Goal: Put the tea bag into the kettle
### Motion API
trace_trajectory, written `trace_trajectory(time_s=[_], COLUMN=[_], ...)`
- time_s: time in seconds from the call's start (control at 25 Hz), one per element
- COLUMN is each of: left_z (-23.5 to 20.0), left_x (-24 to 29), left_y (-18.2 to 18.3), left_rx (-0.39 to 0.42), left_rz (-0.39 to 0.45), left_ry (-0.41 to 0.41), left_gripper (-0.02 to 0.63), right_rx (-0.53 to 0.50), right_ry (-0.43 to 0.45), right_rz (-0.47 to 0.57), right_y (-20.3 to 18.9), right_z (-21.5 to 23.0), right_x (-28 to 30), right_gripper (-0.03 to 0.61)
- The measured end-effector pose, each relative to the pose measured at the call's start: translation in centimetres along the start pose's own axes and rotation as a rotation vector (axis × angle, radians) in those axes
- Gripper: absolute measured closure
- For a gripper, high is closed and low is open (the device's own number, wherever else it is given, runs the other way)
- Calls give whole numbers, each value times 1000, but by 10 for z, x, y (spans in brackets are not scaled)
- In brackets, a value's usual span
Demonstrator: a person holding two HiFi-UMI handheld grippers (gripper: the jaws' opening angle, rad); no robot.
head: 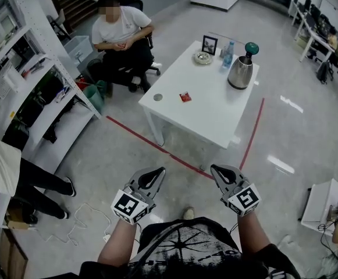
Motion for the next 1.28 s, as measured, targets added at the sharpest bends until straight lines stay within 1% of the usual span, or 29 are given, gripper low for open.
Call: trace_trajectory(time_s=[0.32,0.6,0.76,0.92,1.12,1.28], left_z=[-6,-9,-16,-31,-61,-87], left_x=[43,69,82,97,115,128], left_y=[5,6,2,0,-1,-1], left_rx=[1,-2,-8,-7,-54,-27], left_rz=[15,15,8,20,51,45], left_ry=[14,-11,-40,-60,-98,-139], left_gripper=[606,606,606,606,606,606], right_rx=[-6,4,13,3,2,0], right_ry=[5,-15,-32,-57,-92,-123], right_rz=[14,24,17,19,20,1], right_y=[2,2,0,2,7,7], right_z=[42,60,68,79,91,104], right_x=[-1,-2,2,10,28,53], right_gripper=[575,575,575,575,575,575])
Point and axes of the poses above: the fingertips, and each gripper's own axes: x forward along the fingers, z to its right, y out of its top, the point moved 6 cm from there along -x, backward along the fingers, and after that the axes turned 6 degrees about x, right-handed, at the moved point
